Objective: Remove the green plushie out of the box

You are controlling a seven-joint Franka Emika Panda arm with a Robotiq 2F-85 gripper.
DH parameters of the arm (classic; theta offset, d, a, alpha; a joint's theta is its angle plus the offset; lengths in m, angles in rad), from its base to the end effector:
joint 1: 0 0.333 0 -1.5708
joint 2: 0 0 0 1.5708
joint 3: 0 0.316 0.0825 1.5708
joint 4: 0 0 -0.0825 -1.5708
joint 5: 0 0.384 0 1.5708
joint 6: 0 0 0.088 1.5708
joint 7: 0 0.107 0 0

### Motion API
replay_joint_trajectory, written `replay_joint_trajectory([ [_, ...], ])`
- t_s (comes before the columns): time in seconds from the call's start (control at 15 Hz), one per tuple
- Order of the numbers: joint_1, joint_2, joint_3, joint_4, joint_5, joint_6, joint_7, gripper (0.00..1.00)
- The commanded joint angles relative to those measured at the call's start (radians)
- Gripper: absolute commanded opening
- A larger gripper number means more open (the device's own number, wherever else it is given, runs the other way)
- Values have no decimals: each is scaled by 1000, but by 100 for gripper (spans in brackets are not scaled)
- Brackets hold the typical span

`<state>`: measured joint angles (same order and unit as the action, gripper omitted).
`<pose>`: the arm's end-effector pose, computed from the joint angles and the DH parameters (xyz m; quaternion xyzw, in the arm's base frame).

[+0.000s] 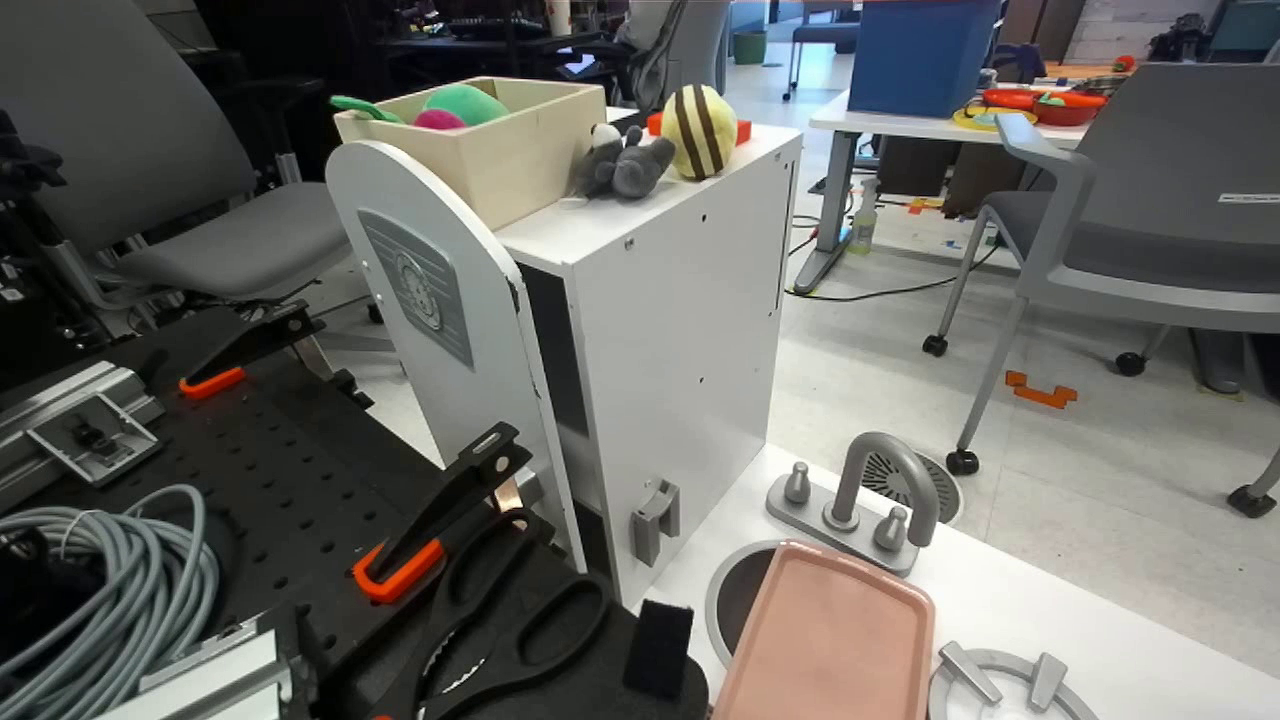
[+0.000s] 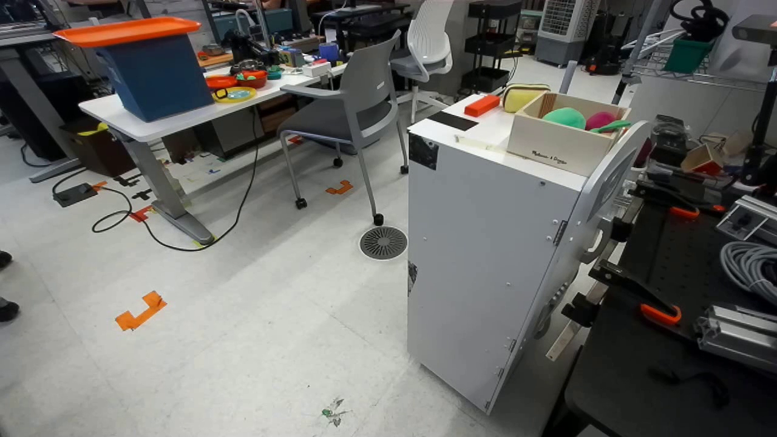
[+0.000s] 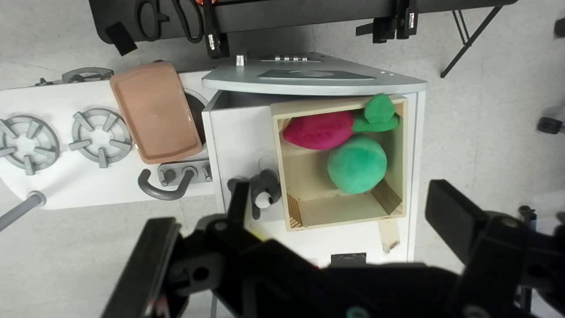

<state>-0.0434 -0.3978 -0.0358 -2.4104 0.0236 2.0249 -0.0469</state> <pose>0.4241 -0.0329 0.4607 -0.9996 0.0199 -0.0071 0.0172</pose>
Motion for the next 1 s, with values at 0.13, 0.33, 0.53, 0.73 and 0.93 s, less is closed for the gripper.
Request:
replay_joint_trajectory([
  [0.13,4,0,-4,2,-2,-2,1,100],
  [0.33,5,8,-4,4,0,-4,2,100],
  [0.53,11,36,-4,4,17,0,5,100],
  [0.73,16,61,-3,-9,39,43,2,100],
  [0.93,23,107,0,-14,44,105,-9,100],
])
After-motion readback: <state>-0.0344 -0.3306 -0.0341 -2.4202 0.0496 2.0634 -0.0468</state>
